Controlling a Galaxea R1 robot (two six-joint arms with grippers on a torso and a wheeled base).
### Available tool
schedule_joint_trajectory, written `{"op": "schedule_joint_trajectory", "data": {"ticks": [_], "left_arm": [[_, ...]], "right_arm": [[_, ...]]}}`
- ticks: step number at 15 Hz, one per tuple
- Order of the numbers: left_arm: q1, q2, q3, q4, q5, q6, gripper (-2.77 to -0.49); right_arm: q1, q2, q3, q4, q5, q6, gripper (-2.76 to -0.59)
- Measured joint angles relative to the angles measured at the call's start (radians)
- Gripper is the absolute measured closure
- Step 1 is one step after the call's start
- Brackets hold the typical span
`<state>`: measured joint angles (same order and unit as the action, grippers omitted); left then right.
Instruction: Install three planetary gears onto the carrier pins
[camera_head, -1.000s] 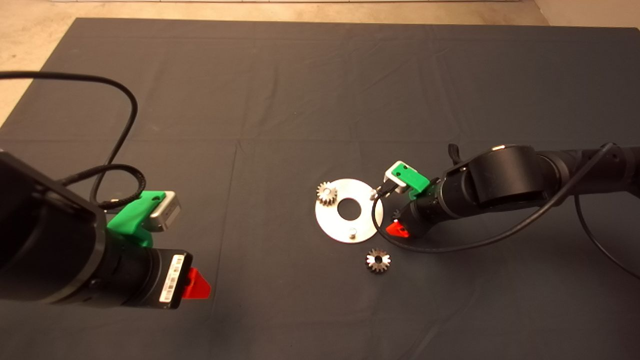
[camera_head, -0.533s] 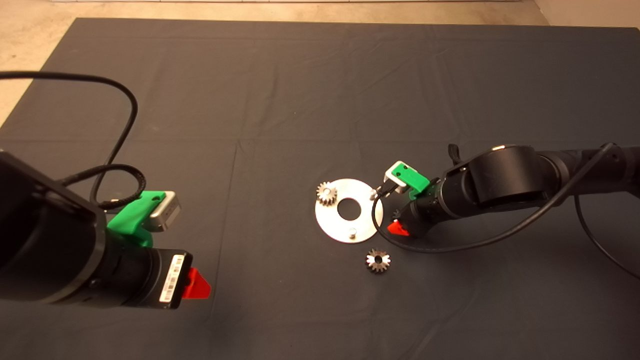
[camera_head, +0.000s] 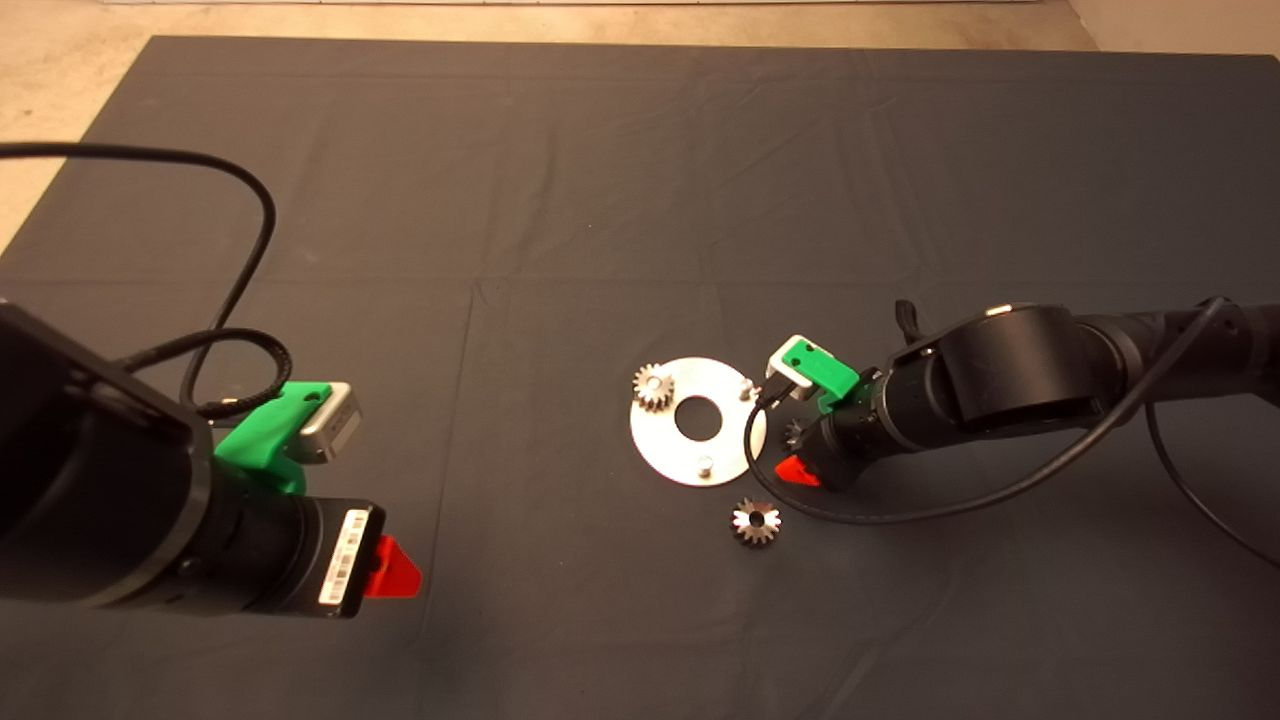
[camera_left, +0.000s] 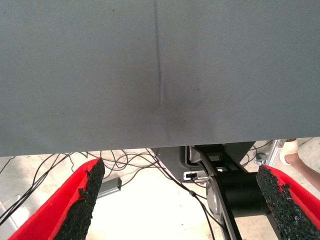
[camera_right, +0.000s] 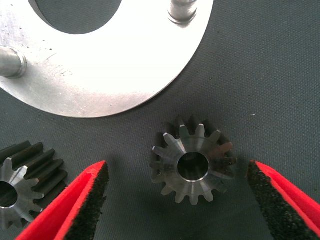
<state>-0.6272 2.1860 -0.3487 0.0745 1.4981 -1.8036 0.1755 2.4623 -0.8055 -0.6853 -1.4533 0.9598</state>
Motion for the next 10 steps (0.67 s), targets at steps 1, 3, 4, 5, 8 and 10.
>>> {"op": "schedule_joint_trajectory", "data": {"ticks": [1, 3, 4, 5, 8, 10], "left_arm": [[0.000, 0.000, 0.000, 0.000, 0.000, 0.000, -2.17], [0.000, 0.000, 0.000, 0.000, 0.000, 0.000, -2.17], [0.000, 0.000, 0.000, 0.000, 0.000, 0.000, -2.17], [0.000, 0.000, 0.000, 0.000, 0.000, -0.001, -2.17], [0.000, 0.000, 0.000, 0.000, -0.001, -0.001, -2.17], [0.000, 0.000, 0.000, 0.000, -0.001, -0.001, -2.17]], "right_arm": [[0.000, 0.000, 0.000, 0.000, 0.000, 0.000, -1.96], [0.000, -0.015, 0.001, 0.000, 0.002, 0.000, -1.96], [0.000, -0.027, 0.001, 0.000, -0.001, 0.000, -1.91], [0.001, -0.033, 0.001, 0.000, -0.002, 0.000, -1.82], [0.000, -0.033, 0.001, 0.000, -0.002, 0.000, -1.82], [0.002, -0.033, 0.001, 0.000, -0.002, 0.000, -1.82]]}}
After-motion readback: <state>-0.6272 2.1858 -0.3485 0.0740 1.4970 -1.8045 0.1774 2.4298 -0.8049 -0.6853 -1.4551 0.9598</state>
